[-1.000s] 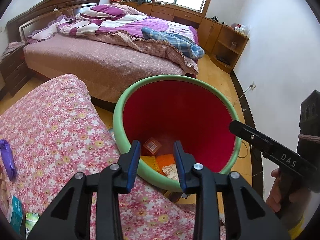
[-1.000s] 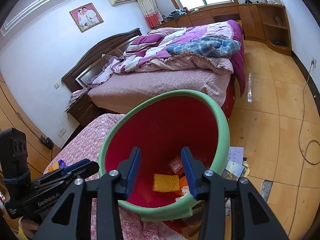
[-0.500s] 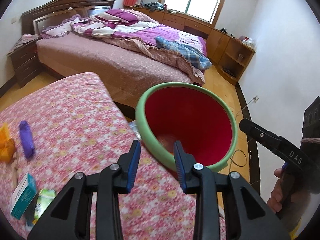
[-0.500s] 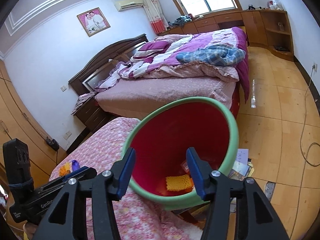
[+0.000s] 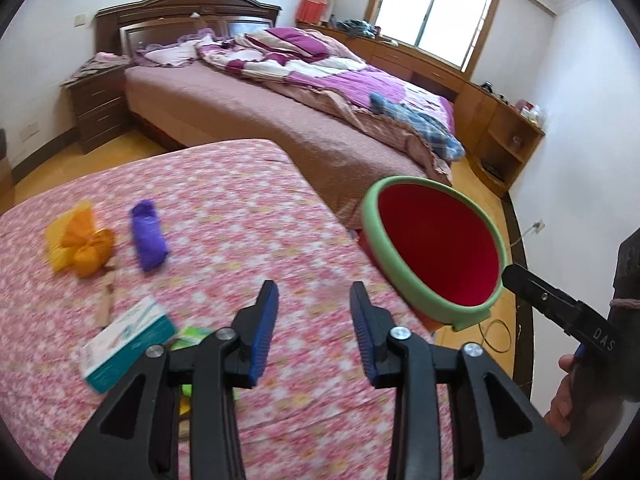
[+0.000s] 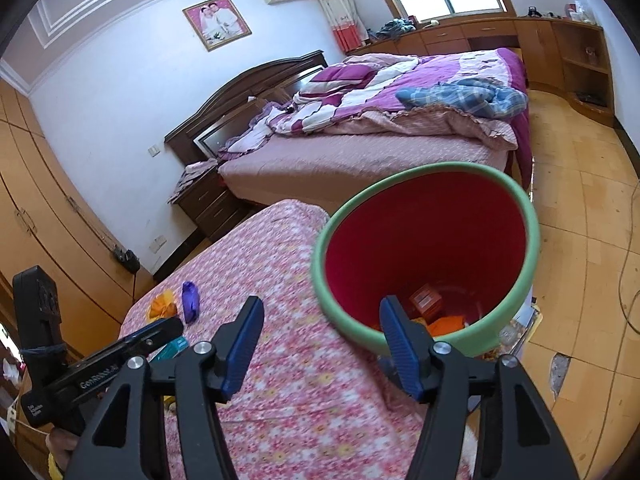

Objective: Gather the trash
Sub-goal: 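Move both open grippers back to the items on the bed, then close left gripper on the white medicine box, then close right gripper on the green paper packet while left gripper holds the medicine box, then lift the medicine box and green packet and carry them toward the red bucket, then open left gripper over the bucket while right gripper opens to drop the packet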

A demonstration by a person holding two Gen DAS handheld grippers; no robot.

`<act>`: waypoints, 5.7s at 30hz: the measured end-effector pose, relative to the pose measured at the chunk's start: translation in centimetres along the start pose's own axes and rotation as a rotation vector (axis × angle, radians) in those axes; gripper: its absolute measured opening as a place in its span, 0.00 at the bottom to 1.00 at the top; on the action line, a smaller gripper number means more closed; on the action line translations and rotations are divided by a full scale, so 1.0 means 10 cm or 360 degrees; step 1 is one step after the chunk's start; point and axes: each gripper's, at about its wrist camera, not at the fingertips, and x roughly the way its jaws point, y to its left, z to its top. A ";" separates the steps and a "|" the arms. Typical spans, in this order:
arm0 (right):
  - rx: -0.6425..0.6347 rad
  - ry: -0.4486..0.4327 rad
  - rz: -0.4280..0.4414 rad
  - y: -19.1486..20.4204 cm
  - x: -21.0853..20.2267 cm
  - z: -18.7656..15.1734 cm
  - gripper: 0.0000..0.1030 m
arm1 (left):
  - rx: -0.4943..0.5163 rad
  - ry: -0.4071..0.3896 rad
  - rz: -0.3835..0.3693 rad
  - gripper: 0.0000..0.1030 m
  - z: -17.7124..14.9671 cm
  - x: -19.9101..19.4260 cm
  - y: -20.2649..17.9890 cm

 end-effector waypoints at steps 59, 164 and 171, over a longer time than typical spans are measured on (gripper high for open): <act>-0.0252 0.0488 0.0198 1.33 0.97 -0.66 0.66 | -0.0541 -0.0036 0.0381 0.56 -0.54 -0.43 1.85; 0.0260 -0.0069 -0.0084 -1.00 0.15 -0.01 0.53 | 0.0166 0.0161 -0.0111 0.56 0.27 0.99 -0.81; 0.0191 -0.0043 -0.0127 -0.90 0.32 0.12 0.64 | 0.0058 0.0163 -0.0057 0.56 0.19 0.81 -0.56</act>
